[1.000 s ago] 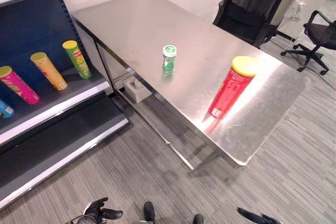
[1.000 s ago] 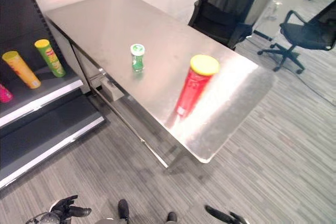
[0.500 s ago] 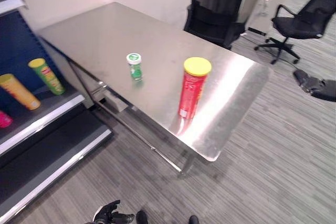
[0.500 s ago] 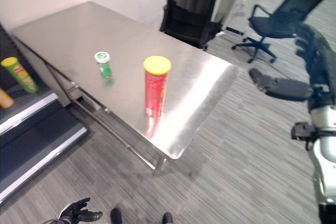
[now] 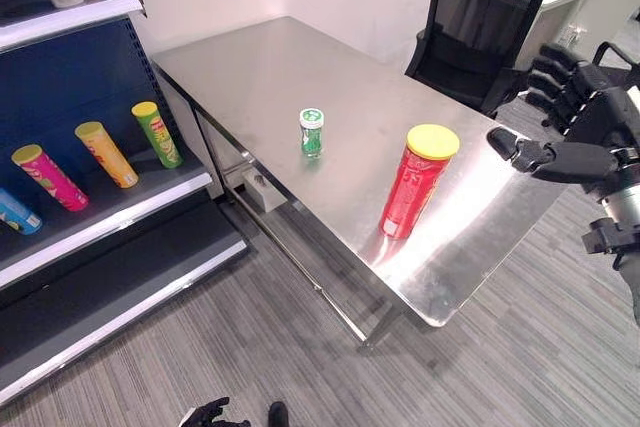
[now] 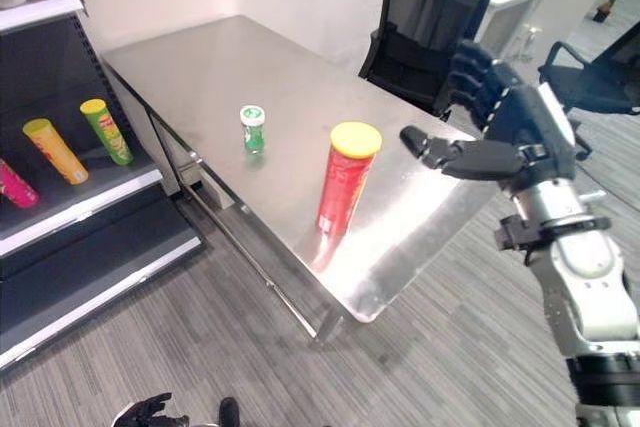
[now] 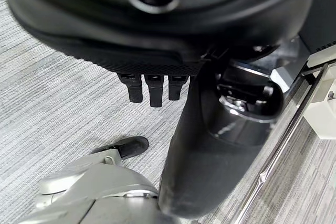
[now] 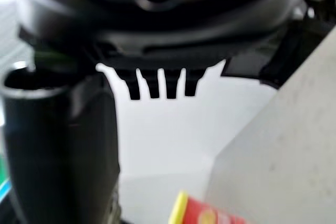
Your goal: Put the goods on the table back onto the shelves and tidy them up.
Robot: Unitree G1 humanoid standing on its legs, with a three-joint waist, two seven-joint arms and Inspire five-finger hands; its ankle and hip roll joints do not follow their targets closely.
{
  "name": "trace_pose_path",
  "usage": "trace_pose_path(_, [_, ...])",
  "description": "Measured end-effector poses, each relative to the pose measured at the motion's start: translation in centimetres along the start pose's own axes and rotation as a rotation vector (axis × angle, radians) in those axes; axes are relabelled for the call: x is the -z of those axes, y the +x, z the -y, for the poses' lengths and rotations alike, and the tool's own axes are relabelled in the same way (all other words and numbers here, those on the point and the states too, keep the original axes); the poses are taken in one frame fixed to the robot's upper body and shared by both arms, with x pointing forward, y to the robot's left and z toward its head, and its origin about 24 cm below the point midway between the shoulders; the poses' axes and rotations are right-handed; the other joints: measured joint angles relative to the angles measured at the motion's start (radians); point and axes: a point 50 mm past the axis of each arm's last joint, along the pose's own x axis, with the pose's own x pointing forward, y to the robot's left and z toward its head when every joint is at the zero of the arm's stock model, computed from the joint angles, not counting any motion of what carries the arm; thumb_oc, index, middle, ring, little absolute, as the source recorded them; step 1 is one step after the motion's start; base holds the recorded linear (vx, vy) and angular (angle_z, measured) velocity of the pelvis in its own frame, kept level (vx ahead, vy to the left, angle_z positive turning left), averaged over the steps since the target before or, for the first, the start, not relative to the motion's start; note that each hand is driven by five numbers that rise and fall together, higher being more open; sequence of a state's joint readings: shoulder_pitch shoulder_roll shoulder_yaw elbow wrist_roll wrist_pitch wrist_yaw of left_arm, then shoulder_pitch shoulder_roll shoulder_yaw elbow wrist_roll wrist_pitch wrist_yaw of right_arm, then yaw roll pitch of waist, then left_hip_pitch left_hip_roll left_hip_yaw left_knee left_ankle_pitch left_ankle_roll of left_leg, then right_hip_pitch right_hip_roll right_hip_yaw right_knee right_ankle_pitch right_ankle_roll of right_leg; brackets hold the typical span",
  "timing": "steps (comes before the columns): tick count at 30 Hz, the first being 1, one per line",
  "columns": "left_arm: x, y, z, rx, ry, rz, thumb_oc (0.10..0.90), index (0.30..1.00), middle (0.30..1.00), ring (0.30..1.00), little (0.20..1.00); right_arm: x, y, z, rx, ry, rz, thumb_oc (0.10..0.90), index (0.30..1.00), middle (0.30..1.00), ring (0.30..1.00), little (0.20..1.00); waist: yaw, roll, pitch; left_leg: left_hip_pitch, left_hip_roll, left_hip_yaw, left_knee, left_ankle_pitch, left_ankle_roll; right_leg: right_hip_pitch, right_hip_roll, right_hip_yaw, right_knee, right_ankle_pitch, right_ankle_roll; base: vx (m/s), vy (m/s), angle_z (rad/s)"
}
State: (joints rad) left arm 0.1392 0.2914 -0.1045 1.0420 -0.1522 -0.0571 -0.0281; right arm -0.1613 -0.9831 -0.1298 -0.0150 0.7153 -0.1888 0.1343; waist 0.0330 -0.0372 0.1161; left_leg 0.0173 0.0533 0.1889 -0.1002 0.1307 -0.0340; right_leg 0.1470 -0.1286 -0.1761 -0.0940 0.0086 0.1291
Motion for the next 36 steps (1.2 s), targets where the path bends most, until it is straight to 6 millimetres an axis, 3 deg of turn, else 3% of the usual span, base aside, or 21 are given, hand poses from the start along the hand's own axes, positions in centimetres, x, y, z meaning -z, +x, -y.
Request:
trace_pose_path(8, [0.1, 0.0, 0.0, 0.002, 0.008, 0.003, 0.800, 0.900, 0.900, 0.900, 0.900, 1.1, 0.0, -1.2, -0.101, -0.020, -0.083, 0.800, 0.900, 0.900, 0.900, 0.900, 0.007, -0.003, -0.003, -0.008, -0.004, -0.018, 0.000, 0.002, -0.001, 0.002, -0.001, -0.015, 0.000, -0.002, 0.001, 0.00, -0.005, 0.07])
trace_pose_path(16, [0.0, 0.0, 0.1, 0.002, 0.011, 0.003, 0.800, 0.900, 0.900, 0.900, 0.900, 1.6, 0.4, -1.9, -0.153, -0.156, -0.130, 0.800, 0.900, 0.900, 0.900, 0.900, 0.004, -0.004, -0.002, -0.008, -0.015, -0.034, 0.000, 0.001, -0.001, 0.013, -0.014, -0.039, 0.000, -0.008, 0.004, 0.01, 0.010, 0.07])
trace_pose_path(24, [0.0, 0.0, -0.4, -0.012, 0.011, 0.008, 0.800, 0.900, 0.900, 0.900, 0.900, 1.3, 1.9, -3.4, -0.231, -0.191, -0.122, 0.800, 0.900, 0.900, 0.900, 0.900, 0.018, -0.029, 0.003, -0.009, -0.020, -0.037, 0.000, 0.001, 0.000, 0.016, -0.015, -0.046, 0.000, -0.009, 0.005, 0.00, 0.005, 0.01])
trace_pose_path(36, [-0.3, 0.0, -0.8, -0.022, 0.009, 0.016, 0.800, 0.900, 0.900, 0.900, 0.900, 1.6, 2.5, -1.5, -0.253, -0.351, -0.222, 0.800, 0.900, 0.900, 0.900, 0.900, 0.028, -0.043, 0.004, -0.016, -0.021, -0.045, 0.000, 0.001, 0.000, 0.012, -0.016, -0.054, 0.000, -0.010, 0.007, 0.00, 0.000, 0.00])
